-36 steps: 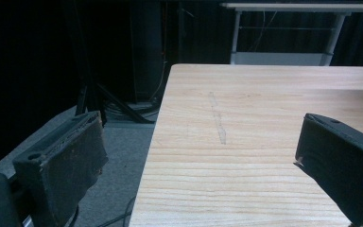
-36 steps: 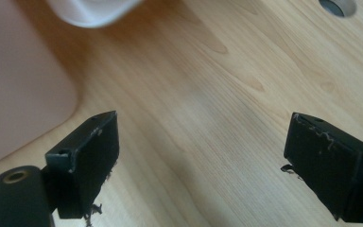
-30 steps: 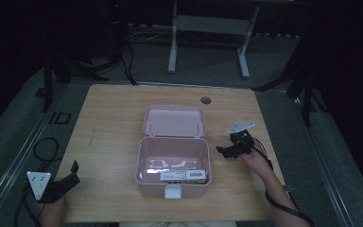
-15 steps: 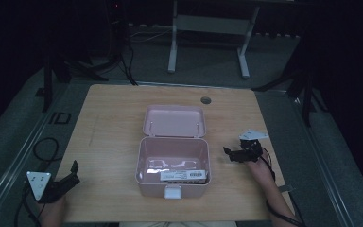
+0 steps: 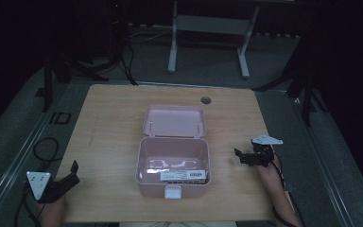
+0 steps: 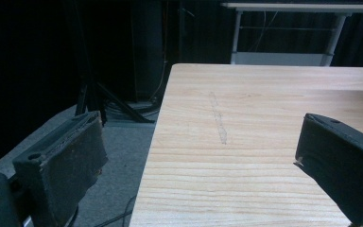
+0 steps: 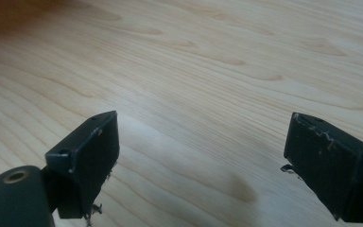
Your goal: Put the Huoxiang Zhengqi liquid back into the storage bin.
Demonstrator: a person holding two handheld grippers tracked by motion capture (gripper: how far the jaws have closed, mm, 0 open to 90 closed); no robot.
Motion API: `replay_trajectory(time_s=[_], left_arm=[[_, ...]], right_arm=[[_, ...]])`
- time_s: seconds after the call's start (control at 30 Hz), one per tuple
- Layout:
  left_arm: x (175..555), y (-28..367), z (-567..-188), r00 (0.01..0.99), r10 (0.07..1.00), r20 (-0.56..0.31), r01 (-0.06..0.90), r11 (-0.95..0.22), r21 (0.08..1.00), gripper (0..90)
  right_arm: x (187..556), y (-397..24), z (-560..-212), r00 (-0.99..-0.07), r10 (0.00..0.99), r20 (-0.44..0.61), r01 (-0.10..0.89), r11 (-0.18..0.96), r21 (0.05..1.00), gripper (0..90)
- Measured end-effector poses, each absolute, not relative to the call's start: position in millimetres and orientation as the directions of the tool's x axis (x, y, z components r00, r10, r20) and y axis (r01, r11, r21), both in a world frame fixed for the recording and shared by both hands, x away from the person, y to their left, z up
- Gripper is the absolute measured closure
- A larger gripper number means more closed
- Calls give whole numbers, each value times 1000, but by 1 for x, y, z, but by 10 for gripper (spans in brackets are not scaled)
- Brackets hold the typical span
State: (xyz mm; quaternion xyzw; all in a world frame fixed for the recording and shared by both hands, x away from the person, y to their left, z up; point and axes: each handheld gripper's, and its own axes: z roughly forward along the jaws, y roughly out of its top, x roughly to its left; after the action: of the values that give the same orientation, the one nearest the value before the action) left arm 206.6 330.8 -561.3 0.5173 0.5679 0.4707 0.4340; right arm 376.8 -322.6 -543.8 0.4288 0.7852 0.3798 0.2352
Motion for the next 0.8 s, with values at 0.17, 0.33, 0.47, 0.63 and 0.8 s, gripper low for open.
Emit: replay_trajectory(time_s=[0.17,0.33,0.47,0.63,0.8], left_arm=[[207,331,-561,-88,996,-4,182,20,983,27],[207,331,-561,-89,996,-4,182,20,983,27],[207,331,-561,-89,996,-4,182,20,983,27],[207,331,-561,-89,996,-2,183,18,983,27],[207,331,-561,-88,996,-2,184,18,983,27]], right_arm=[[373,-337,-542,-489,872,-31,506,312,804,108],[367,-351,-542,-449,893,-23,518,282,807,108],[363,-360,-542,-428,904,-24,521,268,810,108],[359,-372,-543,-395,919,-13,526,238,817,108],[353,-379,-544,-343,939,-8,533,201,822,108]])
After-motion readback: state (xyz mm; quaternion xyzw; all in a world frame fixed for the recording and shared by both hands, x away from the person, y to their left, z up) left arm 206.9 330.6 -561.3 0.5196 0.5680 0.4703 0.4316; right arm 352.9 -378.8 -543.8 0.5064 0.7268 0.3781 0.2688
